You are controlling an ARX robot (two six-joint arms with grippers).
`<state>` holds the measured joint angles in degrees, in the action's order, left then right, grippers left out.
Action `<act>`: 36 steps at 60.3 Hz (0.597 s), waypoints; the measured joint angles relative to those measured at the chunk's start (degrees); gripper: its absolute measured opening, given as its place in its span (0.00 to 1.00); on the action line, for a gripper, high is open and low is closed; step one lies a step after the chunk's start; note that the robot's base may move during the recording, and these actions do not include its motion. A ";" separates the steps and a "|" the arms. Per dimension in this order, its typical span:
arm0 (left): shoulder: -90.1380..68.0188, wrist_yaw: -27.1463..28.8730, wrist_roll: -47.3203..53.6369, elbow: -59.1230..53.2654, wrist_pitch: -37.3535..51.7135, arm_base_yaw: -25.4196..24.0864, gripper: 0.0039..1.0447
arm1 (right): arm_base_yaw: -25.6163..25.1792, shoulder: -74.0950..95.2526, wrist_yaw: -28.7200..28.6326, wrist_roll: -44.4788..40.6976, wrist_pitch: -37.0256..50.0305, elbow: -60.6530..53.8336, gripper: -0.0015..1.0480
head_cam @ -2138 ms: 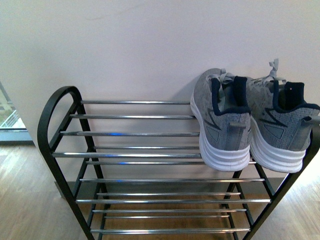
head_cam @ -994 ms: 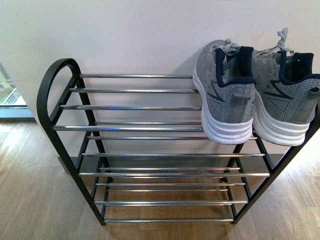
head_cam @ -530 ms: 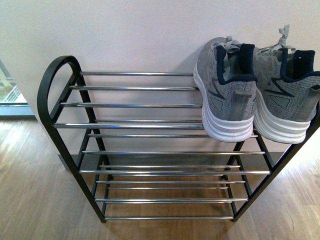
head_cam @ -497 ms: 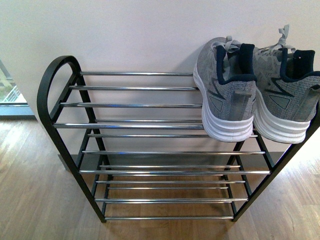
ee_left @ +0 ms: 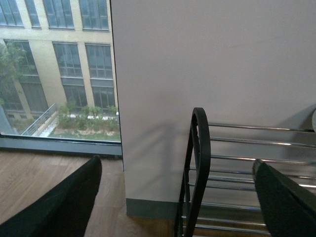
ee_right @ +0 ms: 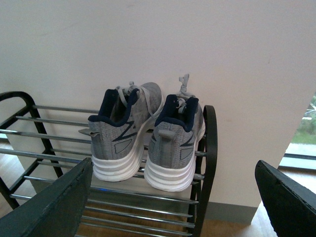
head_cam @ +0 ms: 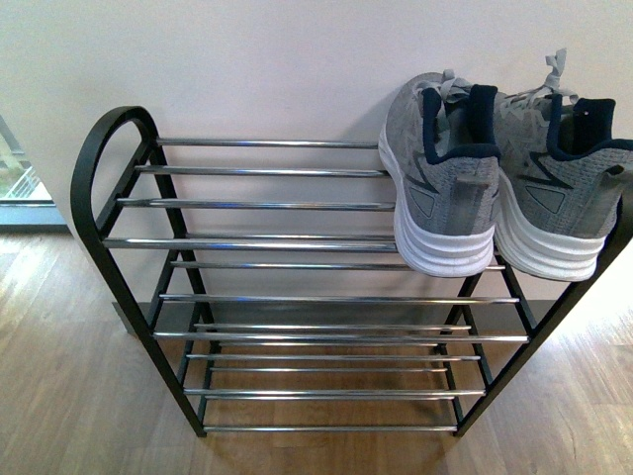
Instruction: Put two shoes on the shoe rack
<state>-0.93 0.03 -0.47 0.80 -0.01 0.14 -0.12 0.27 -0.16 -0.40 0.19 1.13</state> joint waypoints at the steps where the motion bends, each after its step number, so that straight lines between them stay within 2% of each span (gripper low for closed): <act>1: 0.00 0.09 0.00 0.00 0.00 0.00 0.93 | 0.00 0.00 -0.04 0.00 0.00 0.00 0.91; 36: 0.02 -0.04 0.04 0.00 0.00 -0.02 0.91 | 0.02 0.00 0.24 0.02 0.00 0.00 0.91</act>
<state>-0.91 -0.01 -0.43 0.80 -0.01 0.12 -0.10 0.27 0.08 -0.38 0.19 1.13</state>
